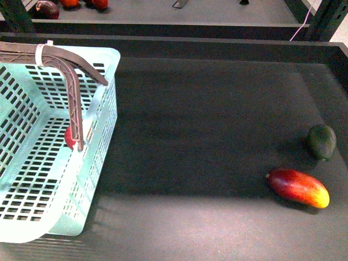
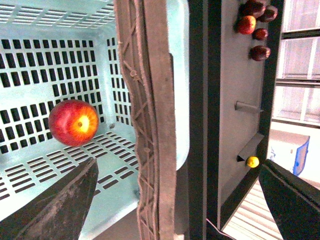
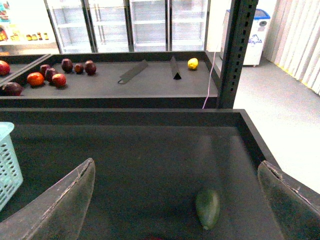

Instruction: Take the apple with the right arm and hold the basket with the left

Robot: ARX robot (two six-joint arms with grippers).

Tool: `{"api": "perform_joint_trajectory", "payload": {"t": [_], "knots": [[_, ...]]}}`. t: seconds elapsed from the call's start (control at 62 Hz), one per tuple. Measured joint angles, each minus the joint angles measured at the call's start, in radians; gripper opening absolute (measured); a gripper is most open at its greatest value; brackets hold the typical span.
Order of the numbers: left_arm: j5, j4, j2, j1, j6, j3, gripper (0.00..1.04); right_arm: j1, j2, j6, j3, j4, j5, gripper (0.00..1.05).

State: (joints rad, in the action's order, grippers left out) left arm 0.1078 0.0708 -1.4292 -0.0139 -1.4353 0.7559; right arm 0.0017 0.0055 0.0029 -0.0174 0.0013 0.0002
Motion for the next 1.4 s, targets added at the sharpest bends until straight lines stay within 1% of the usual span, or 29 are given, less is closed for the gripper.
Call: {"api": "perform_joint_trajectory", "payload": {"t": [0.274, 0.29, 0.322, 0.338, 0.355, 0.371, 0.403, 0.419, 0.435, 0.451, 0.467, 0.483, 0.516, 0.532, 0.58, 0.596, 0.645, 0.661, 0.757, 1.031, 1.08, 1.112, 1.402], "knots": [[0.001, -0.006, 0.039, -0.004, 0.002, -0.007, 0.98, 0.0, 0.0, 0.0, 0.0, 0.0, 0.0, 0.96], [-0.005, 0.005, 0.038, -0.003, 0.024, -0.011, 0.97, 0.0, 0.0, 0.0, 0.0, 0.0, 0.0, 0.96], [-0.042, 0.121, 0.032, 0.003, 0.116, -0.05, 0.93, 0.0, 0.0, 0.0, 0.0, 0.0, 0.0, 0.96], [-0.07, 0.227, 0.032, 0.005, 0.174, -0.087, 0.89, 0.0, 0.0, 0.0, 0.0, 0.0, 0.0, 0.96], [-0.089, 0.331, 0.029, 0.008, 0.284, -0.127, 0.86, 0.0, 0.0, 0.0, 0.0, 0.0, 0.0, 0.96], [-0.094, 0.381, 0.029, 0.01, 0.307, -0.147, 0.84, 0.0, 0.0, 0.0, 0.0, 0.0, 0.0, 0.96], [-0.101, 0.558, 0.029, 0.01, 0.526, -0.225, 0.77, 0.0, 0.0, 0.0, 0.0, 0.0, 0.0, 0.96], [-0.106, 0.634, 0.033, 0.01, 0.599, -0.259, 0.73, 0.0, 0.0, 0.0, 0.0, 0.0, 0.0, 0.96], [-0.108, 0.667, 0.036, 0.01, 0.673, -0.275, 0.71, 0.0, 0.0, 0.0, 0.0, 0.0, 0.0, 0.96], [-0.108, 0.751, 0.048, 0.01, 0.811, -0.316, 0.66, 0.0, 0.0, 0.0, 0.0, 0.0, 0.0, 0.96], [-0.109, 0.795, 0.06, 0.01, 0.876, -0.338, 0.63, 0.0, 0.0, 0.0, 0.0, 0.0, 0.0, 0.96], [-0.109, 0.841, 0.083, 0.01, 1.014, -0.364, 0.57, 0.0, 0.0, 0.0, 0.0, 0.0, 0.0, 0.96], [-0.108, 0.867, 0.117, 0.01, 1.127, -0.39, 0.5, 0.0, 0.0, 0.0, 0.0, 0.0, 0.0, 0.96], [-0.108, 0.87, 0.126, 0.011, 1.155, -0.396, 0.48, 0.0, 0.0, 0.0, 0.0, 0.0, 0.0, 0.96], [-0.108, 0.876, 0.168, 0.011, 1.278, -0.433, 0.38, 0.0, 0.0, 0.0, 0.0, 0.0, 0.0, 0.96], [-0.108, 0.876, 0.174, 0.011, 1.285, -0.439, 0.36, 0.0, 0.0, 0.0, 0.0, 0.0, 0.0, 0.96], [-0.109, 0.875, 0.203, 0.011, 1.345, -0.477, 0.25, 0.0, 0.0, 0.0, 0.0, 0.0, 0.0, 0.96], [-0.109, 0.875, 0.208, 0.011, 1.352, -0.483, 0.23, 0.0, 0.0, 0.0, 0.0, 0.0, 0.0, 0.96], [-0.108, 0.857, 0.281, 0.011, 1.397, -0.546, 0.03, 0.0, 0.0, 0.0, 0.0, 0.0, 0.0, 0.96], [-0.108, 0.758, 0.487, 0.011, 1.419, -0.653, 0.03, 0.0, 0.0, 0.0, 0.0, 0.0, 0.0, 0.96], [-0.108, 0.802, 0.492, 0.011, 1.421, -0.684, 0.03, 0.0, 0.0, 0.0, 0.0, 0.0, 0.0, 0.96], [-0.108, 0.799, 0.5, 0.011, 1.421, -0.696, 0.03, 0.0, 0.0, 0.0, 0.0, 0.0, 0.0, 0.96], [-0.108, 0.612, 0.722, 0.011, 1.422, -0.741, 0.03, 0.0, 0.0, 0.0, 0.0, 0.0, 0.0, 0.96]]}}
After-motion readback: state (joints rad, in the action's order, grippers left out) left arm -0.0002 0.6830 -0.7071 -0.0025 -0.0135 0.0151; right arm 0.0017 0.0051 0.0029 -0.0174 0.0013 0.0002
